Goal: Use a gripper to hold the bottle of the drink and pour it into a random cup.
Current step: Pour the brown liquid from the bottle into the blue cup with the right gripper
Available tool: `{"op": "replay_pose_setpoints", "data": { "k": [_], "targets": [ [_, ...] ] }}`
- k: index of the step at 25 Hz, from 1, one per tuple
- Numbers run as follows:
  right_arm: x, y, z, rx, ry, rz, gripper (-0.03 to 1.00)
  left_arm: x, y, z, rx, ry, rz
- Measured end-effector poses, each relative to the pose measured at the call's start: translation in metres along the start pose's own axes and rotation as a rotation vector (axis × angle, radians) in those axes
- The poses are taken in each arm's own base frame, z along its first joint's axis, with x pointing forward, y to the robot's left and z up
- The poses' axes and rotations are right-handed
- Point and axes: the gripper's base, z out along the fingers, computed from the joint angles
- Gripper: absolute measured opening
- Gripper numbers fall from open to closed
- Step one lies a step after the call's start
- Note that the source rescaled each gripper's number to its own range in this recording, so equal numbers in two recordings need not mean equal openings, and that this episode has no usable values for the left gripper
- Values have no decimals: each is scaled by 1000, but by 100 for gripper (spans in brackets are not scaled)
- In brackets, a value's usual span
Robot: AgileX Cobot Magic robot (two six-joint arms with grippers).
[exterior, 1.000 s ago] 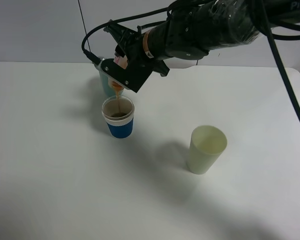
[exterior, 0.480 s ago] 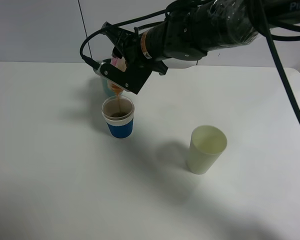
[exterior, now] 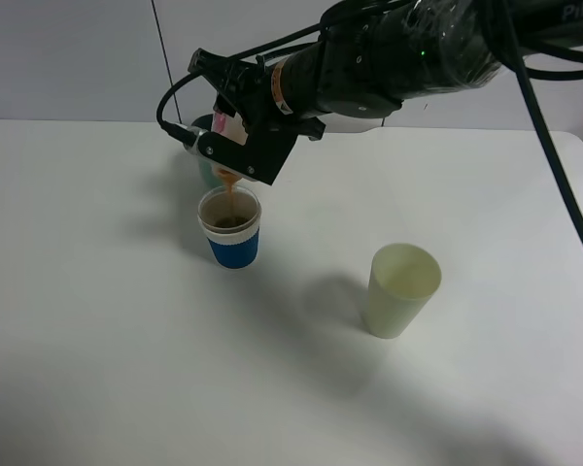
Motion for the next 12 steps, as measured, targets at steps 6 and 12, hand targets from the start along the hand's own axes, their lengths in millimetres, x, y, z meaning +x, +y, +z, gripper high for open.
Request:
{"op": "replay_pose_setpoints", "data": {
  "k": [6, 12],
  "targets": [
    [-1, -6, 0, 66, -6, -15, 3, 0, 0, 0, 0, 0, 0],
    [-1, -9, 0, 98, -8, -16, 3, 0, 0, 0, 0, 0, 0]
  ]
}}
